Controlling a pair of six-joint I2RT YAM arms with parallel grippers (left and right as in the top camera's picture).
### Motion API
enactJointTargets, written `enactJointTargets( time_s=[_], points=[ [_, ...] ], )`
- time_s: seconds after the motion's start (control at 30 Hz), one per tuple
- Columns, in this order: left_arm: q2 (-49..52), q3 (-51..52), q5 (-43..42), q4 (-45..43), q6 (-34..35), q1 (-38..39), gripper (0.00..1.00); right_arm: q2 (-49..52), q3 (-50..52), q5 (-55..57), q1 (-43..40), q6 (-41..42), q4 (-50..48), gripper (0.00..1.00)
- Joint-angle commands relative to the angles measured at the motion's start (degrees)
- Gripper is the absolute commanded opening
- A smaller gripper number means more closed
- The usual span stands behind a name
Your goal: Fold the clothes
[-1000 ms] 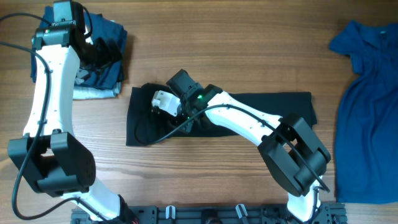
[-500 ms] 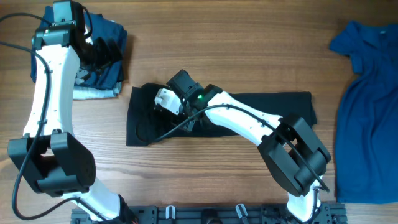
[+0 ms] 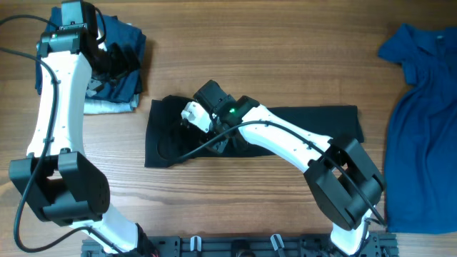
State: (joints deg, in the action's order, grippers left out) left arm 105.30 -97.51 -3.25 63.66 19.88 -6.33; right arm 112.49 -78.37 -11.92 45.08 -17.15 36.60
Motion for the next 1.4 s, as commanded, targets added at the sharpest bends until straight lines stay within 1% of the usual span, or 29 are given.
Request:
enactJointTargets(
  time_s=[0.0, 0.1, 0.37, 0.43, 0.6, 0.67, 0.77, 0.93, 0.97, 1.0, 1.07, 1.1, 1.17, 1.27, 1.33, 1.37],
  points=[
    [-1.2, -0.6, 0.8, 0.1, -0.1, -0.3, 1.0, -1.4, -0.2, 3.0, -0.4, 3.8, 1.4, 0.04],
    [-1.2, -0.6, 0.8, 0.0, -0.1, -0.3, 1.0, -1.4, 0.1, 8.4, -1.7, 7.2, 1.7, 0.04],
    [-1.2, -0.6, 0.8, 0.1, -0.1, -0.3, 1.0, -1.3, 0.1, 8.3, -5.3, 8.3, 2.0, 0.04],
    [-1.2, -0.6, 0.8, 0.1, -0.1, -0.3, 1.0, -1.4, -0.2, 8.3, -5.3, 8.3, 0.1, 0.04],
    [-1.2, -0.6, 0.8, 0.0, -0.1, -0.3, 1.0, -2.4, -7.5, -1.4, -5.3, 8.4, 0.3, 0.04],
    [-1.2, -0.6, 0.8, 0.1, -0.1, -0.3, 1.0, -2.2, -7.4, -3.7, -5.1, 8.4, 0.7, 0.04],
    [-1.2, -0.6, 0.8, 0.0, -0.1, -0.3, 1.0, -2.1, -6.7, -5.3, -5.1, 12.8, 4.1, 0.04],
    [-1.2, -0.6, 0.8, 0.0, -0.1, -0.3, 1.0, -0.9, -6.3, -7.6, -5.1, 13.7, 9.0, 0.04],
    [-1.2, -0.6, 0.8, 0.0, -0.1, -0.3, 1.0, -0.6, -6.3, -7.6, -5.1, 13.7, 9.2, 0.06],
    [-1.2, -0.6, 0.8, 0.0, -0.1, -0.3, 1.0, -0.4, -6.3, -7.6, -5.1, 13.5, 9.1, 0.12],
    [-1.2, -0.6, 0.8, 0.1, -0.1, -0.3, 1.0, 0.6, -6.3, -7.7, -5.1, 12.0, 9.7, 0.3],
    [-1.2, -0.6, 0.8, 0.1, -0.1, -0.3, 1.0, 1.5, -6.3, -7.6, -5.0, 10.5, 10.7, 0.36],
    [-1.2, -0.6, 0.8, 0.1, -0.1, -0.3, 1.0, 2.7, -6.3, -7.6, -5.0, 8.7, 10.7, 0.38],
    [-1.2, -0.6, 0.8, 0.0, -0.1, -0.3, 1.0, 4.3, -6.3, -7.5, -5.0, 8.1, 9.2, 0.37],
    [-1.2, -0.6, 0.8, 0.0, -0.1, -0.3, 1.0, 4.4, -6.3, -7.5, -4.8, 8.1, 9.6, 0.31],
    [-1.2, -0.6, 0.8, 0.0, -0.1, -0.3, 1.0, 4.4, -6.3, -7.5, -4.8, 8.1, 9.9, 0.31]
  ],
)
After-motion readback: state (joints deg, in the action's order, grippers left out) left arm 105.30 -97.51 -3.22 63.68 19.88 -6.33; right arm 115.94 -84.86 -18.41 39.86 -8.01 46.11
